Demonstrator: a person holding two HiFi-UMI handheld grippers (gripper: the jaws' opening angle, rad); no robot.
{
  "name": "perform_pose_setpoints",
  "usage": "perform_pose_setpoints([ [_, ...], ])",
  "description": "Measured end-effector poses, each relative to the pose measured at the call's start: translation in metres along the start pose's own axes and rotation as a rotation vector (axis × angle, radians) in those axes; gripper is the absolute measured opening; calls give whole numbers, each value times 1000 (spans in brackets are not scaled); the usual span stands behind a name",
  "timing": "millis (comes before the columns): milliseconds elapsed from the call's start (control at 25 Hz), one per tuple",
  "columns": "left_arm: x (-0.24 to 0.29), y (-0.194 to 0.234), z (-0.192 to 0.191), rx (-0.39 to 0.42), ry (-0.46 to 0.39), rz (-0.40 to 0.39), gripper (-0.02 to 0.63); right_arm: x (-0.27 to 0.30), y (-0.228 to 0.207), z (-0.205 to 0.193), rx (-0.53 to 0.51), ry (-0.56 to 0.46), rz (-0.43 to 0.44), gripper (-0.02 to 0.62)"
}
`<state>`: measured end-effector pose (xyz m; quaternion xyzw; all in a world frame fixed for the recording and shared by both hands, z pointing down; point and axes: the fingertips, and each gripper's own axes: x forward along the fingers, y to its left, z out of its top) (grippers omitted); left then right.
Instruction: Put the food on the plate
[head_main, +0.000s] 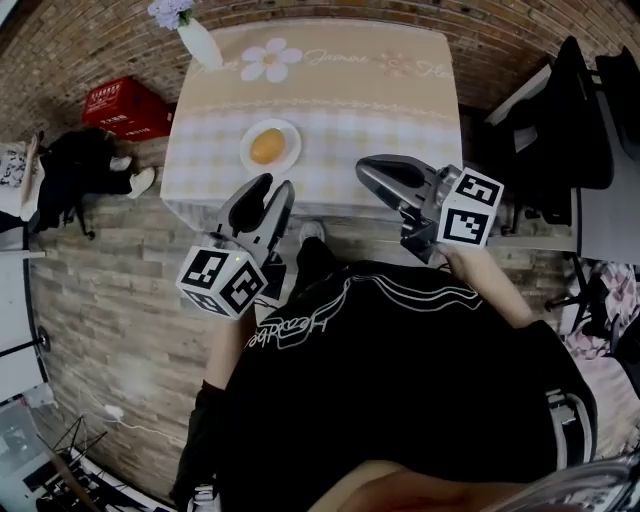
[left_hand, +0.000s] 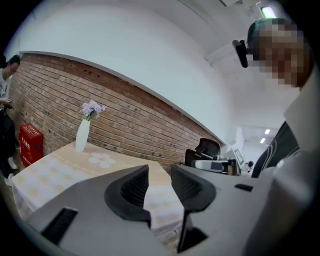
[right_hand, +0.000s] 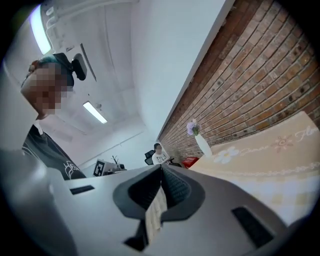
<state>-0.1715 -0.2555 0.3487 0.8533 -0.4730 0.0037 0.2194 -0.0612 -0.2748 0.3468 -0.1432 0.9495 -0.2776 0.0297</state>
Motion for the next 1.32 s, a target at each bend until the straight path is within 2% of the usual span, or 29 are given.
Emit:
perform_pose_setpoints([
  [200, -10, -30, 2, -10, -22, -39, 77, -14, 15, -2, -18, 0, 19, -3],
  [400, -15, -51, 8, 16, -31, -46, 20, -20, 32, -1, -69, 9, 46, -3],
  [560, -17, -60, 8, 47, -28, -43, 11, -22, 38, 0, -87, 9, 57, -3],
  [1320, -13, -49, 5, 34, -25, 3, 11, -16, 26, -4, -88, 35, 72, -3],
])
